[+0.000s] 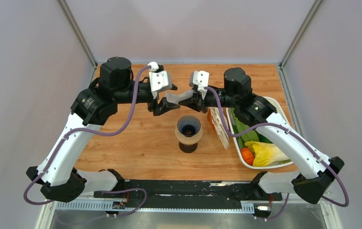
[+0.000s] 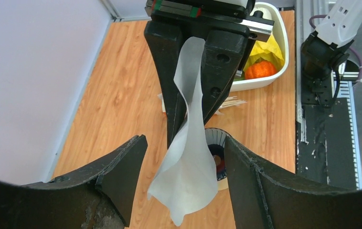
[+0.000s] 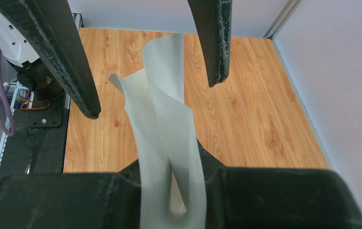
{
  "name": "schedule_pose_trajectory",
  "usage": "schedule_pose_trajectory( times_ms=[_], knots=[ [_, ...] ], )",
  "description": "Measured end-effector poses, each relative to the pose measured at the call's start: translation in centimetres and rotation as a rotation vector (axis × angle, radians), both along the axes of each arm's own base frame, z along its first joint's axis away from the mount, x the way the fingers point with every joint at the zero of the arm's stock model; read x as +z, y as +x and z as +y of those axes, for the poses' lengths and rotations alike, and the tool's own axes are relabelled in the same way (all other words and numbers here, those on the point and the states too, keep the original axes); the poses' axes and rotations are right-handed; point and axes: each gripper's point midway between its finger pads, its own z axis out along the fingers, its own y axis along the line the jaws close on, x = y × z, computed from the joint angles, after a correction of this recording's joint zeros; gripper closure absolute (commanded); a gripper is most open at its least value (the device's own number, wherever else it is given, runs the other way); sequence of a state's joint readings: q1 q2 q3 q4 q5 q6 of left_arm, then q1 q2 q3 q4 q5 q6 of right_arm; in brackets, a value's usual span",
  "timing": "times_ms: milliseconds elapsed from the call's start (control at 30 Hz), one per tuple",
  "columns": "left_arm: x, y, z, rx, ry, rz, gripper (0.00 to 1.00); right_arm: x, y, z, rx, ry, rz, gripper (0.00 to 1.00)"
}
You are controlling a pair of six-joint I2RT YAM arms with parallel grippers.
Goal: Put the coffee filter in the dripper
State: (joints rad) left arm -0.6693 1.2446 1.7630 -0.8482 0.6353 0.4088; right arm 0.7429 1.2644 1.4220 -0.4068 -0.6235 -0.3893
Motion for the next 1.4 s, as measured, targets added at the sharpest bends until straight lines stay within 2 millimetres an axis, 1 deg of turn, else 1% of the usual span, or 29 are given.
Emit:
schedule_pose_trajectory(
  times_ms=[67, 100, 133, 167, 233, 300, 333, 433, 533, 567, 667, 800, 833, 900, 933, 967, 1000, 1033, 1067, 1167, 1200, 1267, 1300, 1333, 1400],
  knots=[
    [-0.1, 0.0, -0.1, 0.000, 0.006, -0.012, 0.43, 0.1, 0.0, 0.1, 0.005, 0.001, 0.000, 0.83],
    [-0.1, 0.0, -0.2, -0.003, 0.009, -0.020, 0.56, 0.1, 0.0, 0.2, 0.007, 0.001, 0.001, 0.82],
    [-0.1, 0.0, -0.2, -0.004, 0.011, -0.023, 0.63, 0.1, 0.0, 0.2, 0.010, 0.002, 0.003, 0.80],
    [-0.1, 0.0, -0.2, -0.007, 0.013, -0.030, 0.79, 0.1, -0.1, 0.2, 0.014, 0.003, 0.005, 0.75],
    [0.0, 0.1, -0.3, -0.012, 0.014, -0.047, 0.97, 0.2, -0.3, 0.3, 0.023, 0.006, 0.009, 0.65],
    [0.1, 0.1, -0.4, -0.014, 0.005, -0.043, 1.00, 0.2, -0.5, 0.3, 0.034, 0.009, 0.018, 0.55],
    [0.2, 0.2, -0.4, -0.017, -0.007, -0.043, 1.00, 0.3, -0.6, 0.3, 0.038, 0.011, 0.023, 0.52],
    [0.0, 0.5, -0.3, -0.030, -0.043, -0.013, 1.00, 0.7, -1.2, -0.3, 0.044, 0.020, 0.028, 0.51],
    [-0.4, 0.7, 0.0, -0.039, -0.068, 0.018, 1.00, 2.1, -1.9, -1.2, 0.042, 0.048, 0.013, 0.53],
    [-0.4, 0.6, 0.0, -0.048, -0.077, 0.026, 1.00, 2.5, -2.1, -1.4, 0.042, 0.057, 0.009, 0.56],
    [-0.1, 0.3, -0.1, -0.077, -0.100, 0.042, 1.00, 3.4, -2.7, -2.1, 0.043, 0.078, -0.006, 0.70],
    [0.8, -0.1, -0.3, -0.111, -0.139, 0.054, 1.00, 3.7, -2.7, -2.5, 0.043, 0.084, -0.006, 0.98],
    [0.9, -0.1, -0.3, -0.116, -0.146, 0.058, 1.00, 3.6, -2.6, -2.6, 0.042, 0.083, -0.002, 1.00],
    [0.9, -0.2, -0.3, -0.129, -0.154, 0.068, 1.00, 3.6, -2.4, -2.8, 0.038, 0.084, 0.000, 0.99],
    [0.9, -0.3, -0.3, -0.135, -0.156, 0.074, 1.00, 3.6, -2.3, -2.8, 0.037, 0.085, 0.002, 0.88],
    [0.8, -0.4, -0.3, -0.140, -0.157, 0.077, 1.00, 3.6, -2.3, -2.9, 0.038, 0.085, 0.004, 0.64],
    [0.8, -0.5, -0.4, -0.147, -0.157, 0.081, 1.00, 3.6, -2.3, -3.0, 0.038, 0.086, 0.006, 0.51],
    [0.8, -0.6, -0.3, -0.152, -0.158, 0.082, 1.00, 3.6, -2.3, -3.0, 0.037, 0.085, 0.014, 0.45],
    [0.8, -0.7, -0.4, -0.157, -0.159, 0.083, 1.00, 3.6, -2.3, -3.1, 0.037, 0.084, 0.016, 0.44],
    [0.8, -0.8, -0.3, -0.169, -0.160, 0.086, 1.00, 3.8, -2.3, -3.2, 0.036, 0.086, 0.019, 0.44],
    [0.8, -0.9, -0.3, -0.173, -0.160, 0.088, 1.00, 4.2, -2.3, -3.2, 0.040, 0.090, 0.015, 0.45],
    [0.8, -1.0, -0.3, -0.178, -0.160, 0.090, 1.00, 4.8, -2.4, -3.2, 0.044, 0.098, 0.005, 0.52],
    [0.7, -1.0, -0.3, -0.181, -0.160, 0.092, 1.00, 5.2, -2.5, -3.2, 0.044, 0.104, -0.002, 0.58],
    [0.7, -1.1, -0.4, -0.183, -0.158, 0.096, 1.00, 5.6, -2.5, -3.2, 0.045, 0.108, -0.009, 0.65],
    [0.4, -1.1, -0.4, -0.186, -0.152, 0.108, 1.00, 6.4, -2.6, -3.3, 0.045, 0.120, -0.025, 0.92]
  ],
)
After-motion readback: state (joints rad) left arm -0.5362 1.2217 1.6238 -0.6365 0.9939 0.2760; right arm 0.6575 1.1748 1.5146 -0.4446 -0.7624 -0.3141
